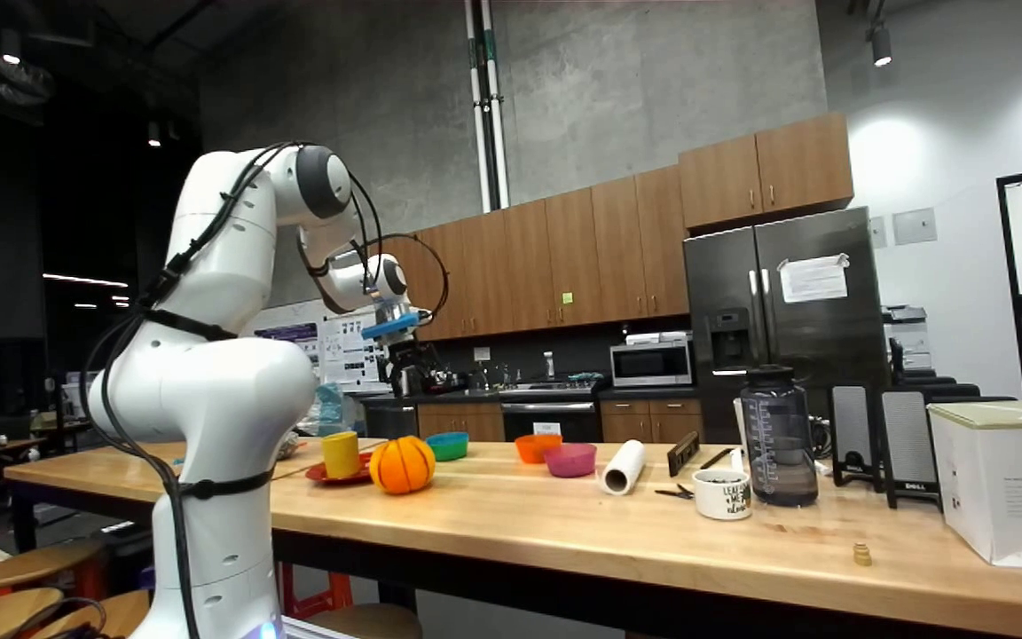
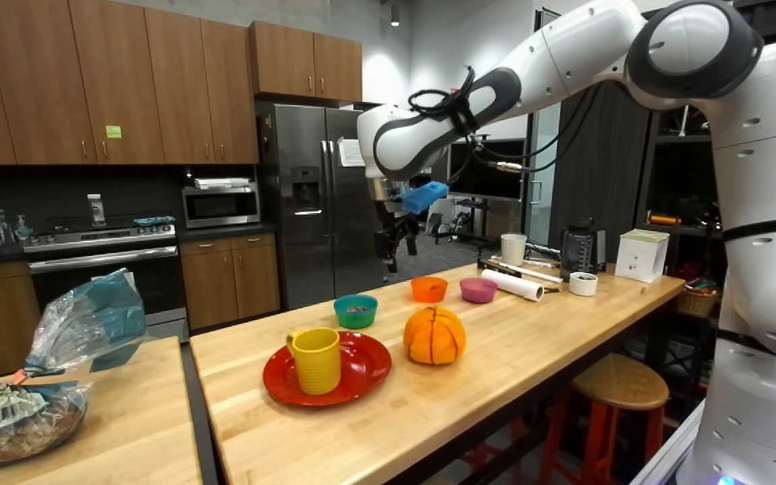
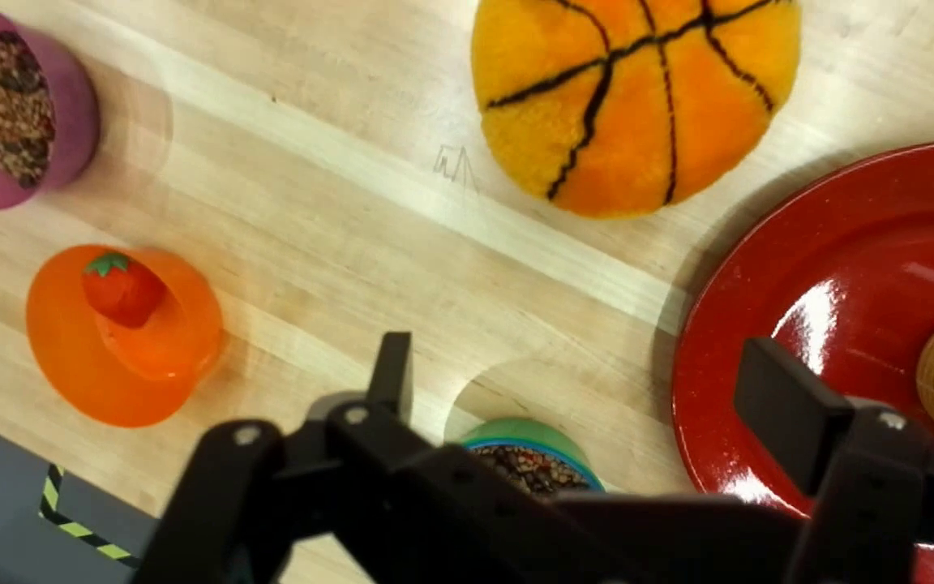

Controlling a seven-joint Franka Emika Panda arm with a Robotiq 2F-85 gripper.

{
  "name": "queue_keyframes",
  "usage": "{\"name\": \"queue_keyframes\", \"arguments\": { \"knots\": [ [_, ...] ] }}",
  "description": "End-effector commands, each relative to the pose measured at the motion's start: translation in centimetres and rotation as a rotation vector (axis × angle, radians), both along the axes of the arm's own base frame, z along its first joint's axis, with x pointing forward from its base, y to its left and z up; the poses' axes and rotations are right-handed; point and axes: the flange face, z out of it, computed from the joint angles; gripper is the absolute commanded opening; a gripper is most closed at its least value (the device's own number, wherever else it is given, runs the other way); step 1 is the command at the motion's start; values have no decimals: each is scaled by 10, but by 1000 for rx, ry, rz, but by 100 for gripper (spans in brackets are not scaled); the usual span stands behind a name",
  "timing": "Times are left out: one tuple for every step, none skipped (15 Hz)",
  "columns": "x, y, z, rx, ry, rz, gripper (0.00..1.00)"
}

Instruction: Put the blue bowl in the green bowl.

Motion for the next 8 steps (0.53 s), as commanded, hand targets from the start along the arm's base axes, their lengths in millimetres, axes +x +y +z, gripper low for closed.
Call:
{"name": "queue_keyframes", "arguments": {
  "knots": [
    [-37,-21,22,23,4,-92,100],
    [-43,-25,26,32,7,-108,100],
    [-50,-30,30,39,6,-122,100],
    [-57,-35,34,47,8,-138,100],
    [-64,-40,38,51,7,-147,100],
    [-71,-46,43,62,7,-160,100],
    [-78,-51,46,72,6,-174,100],
    [-85,-56,49,83,5,-187,100]
  ]
}}
